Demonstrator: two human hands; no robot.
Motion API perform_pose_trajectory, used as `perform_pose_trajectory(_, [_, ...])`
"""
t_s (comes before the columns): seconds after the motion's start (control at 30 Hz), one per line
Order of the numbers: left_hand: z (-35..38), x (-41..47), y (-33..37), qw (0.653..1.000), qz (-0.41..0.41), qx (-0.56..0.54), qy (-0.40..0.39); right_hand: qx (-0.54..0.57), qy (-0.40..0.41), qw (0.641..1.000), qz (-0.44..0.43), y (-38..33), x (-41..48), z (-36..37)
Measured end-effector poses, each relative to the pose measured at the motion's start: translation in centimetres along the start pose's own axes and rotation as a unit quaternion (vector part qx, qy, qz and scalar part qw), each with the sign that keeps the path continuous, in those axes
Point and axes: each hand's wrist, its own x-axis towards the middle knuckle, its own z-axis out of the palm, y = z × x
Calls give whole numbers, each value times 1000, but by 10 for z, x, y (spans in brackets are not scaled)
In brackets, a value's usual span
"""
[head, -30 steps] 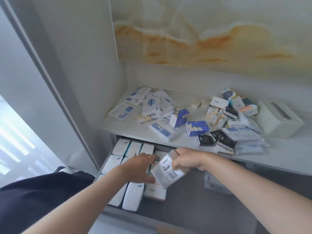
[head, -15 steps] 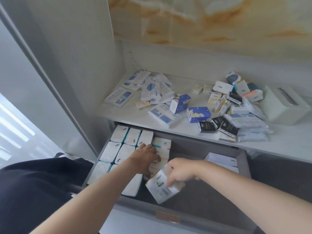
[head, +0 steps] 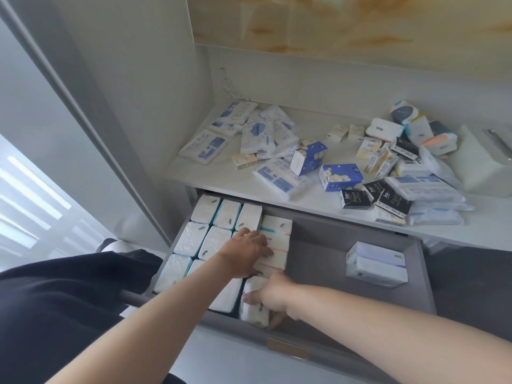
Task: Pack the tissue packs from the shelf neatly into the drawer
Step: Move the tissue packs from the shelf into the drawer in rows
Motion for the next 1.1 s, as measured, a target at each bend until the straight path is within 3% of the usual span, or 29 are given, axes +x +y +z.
perform_pose_trajectory(0.17, [-3, -11, -2, 999, 1, -52, 9, 14, -2, 1000, 6, 9, 12, 11])
perform_pose_trajectory(0.33, [-6, -33, -3, 996, -17, -88, 1, -94, -122, 988, -23, 2, 20, -21])
perform_pose_trajectory(0.5, [-10, -46, 4, 995, -19, -47, -81, -243, 12, 965, -98, 8, 26, -15])
perform_pose_trajectory(0.6, [0, -45, 8, 995, -17, 20, -97, -394, 115, 897, -164, 15, 26, -2])
perform_pose_trajectory(0.73, [7, -39, 12, 995, -33, 47, -83, -549, 195, 755, -300, 3, 23, -23])
perform_pose_trajectory(0.77, [8, -38, 13, 994, -38, 56, -80, -560, 200, 734, -327, 2, 24, -30])
perform_pose_trajectory(0.83, [10, -36, 15, 994, -56, 66, -73, -565, 200, 735, -317, 7, 31, -40])
perform_pose_trajectory(0.93, [15, -32, 20, 992, -76, 73, -70, -540, 191, 783, -242, 19, 41, -40])
perform_pose_trajectory(1.1, [17, -34, 16, 995, -63, 47, -67, -555, 225, 775, -203, 29, 54, -14])
